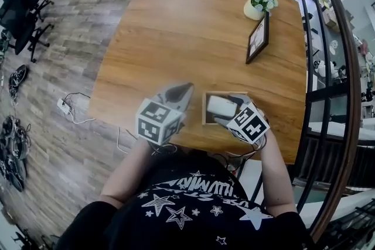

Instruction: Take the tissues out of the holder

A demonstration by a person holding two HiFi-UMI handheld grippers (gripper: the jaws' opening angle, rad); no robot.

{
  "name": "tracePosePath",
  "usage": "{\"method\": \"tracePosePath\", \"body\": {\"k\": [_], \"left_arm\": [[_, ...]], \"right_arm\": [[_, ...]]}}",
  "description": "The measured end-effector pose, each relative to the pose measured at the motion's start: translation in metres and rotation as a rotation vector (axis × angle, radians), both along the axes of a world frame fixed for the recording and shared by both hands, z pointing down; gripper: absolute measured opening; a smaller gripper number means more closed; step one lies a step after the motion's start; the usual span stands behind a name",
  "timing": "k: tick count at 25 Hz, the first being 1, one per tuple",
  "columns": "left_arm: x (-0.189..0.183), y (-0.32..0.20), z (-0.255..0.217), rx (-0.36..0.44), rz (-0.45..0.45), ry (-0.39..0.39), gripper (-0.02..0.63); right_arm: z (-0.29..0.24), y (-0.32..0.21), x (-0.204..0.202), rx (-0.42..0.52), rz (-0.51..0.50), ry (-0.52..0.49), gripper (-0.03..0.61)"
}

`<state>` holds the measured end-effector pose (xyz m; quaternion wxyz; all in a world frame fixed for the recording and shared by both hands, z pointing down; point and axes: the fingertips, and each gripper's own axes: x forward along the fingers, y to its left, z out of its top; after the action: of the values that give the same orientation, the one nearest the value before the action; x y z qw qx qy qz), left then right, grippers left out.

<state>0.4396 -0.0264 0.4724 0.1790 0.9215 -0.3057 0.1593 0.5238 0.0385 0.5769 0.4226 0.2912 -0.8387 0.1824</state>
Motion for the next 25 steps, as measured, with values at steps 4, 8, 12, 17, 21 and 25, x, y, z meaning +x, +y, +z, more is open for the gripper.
{"method": "tracePosePath", "body": {"k": [4, 8, 12, 17, 21, 25], "left_arm": [[-0.003, 0.003, -0.003, -0.003, -0.026, -0.002, 0.014], [-0.007, 0.004, -0.002, 0.003, -0.065, -0.002, 0.014], [-0.013, 0.007, -0.002, -0.001, -0.100, -0.005, 0.014], [-0.015, 0.012, -0.004, 0.003, -0.141, 0.000, 0.014], [-0.019, 0.015, -0.004, 0.004, -0.166, -0.008, 0.014], [-0.024, 0.017, -0.004, 0.009, -0.178, -0.012, 0.014]], "right_arm": [[0.000, -0.001, 0.003, -0.027, -0.022, 0.041, 0.336], [0.008, -0.008, 0.005, -0.024, -0.067, 0.119, 0.336], [0.012, -0.010, 0.005, -0.032, -0.078, 0.129, 0.333], [0.012, -0.009, 0.008, -0.023, -0.108, 0.124, 0.287], [0.009, -0.007, 0.010, -0.024, -0.119, 0.111, 0.278], [-0.004, -0.007, 0.011, 0.008, -0.128, 0.102, 0.276]]}}
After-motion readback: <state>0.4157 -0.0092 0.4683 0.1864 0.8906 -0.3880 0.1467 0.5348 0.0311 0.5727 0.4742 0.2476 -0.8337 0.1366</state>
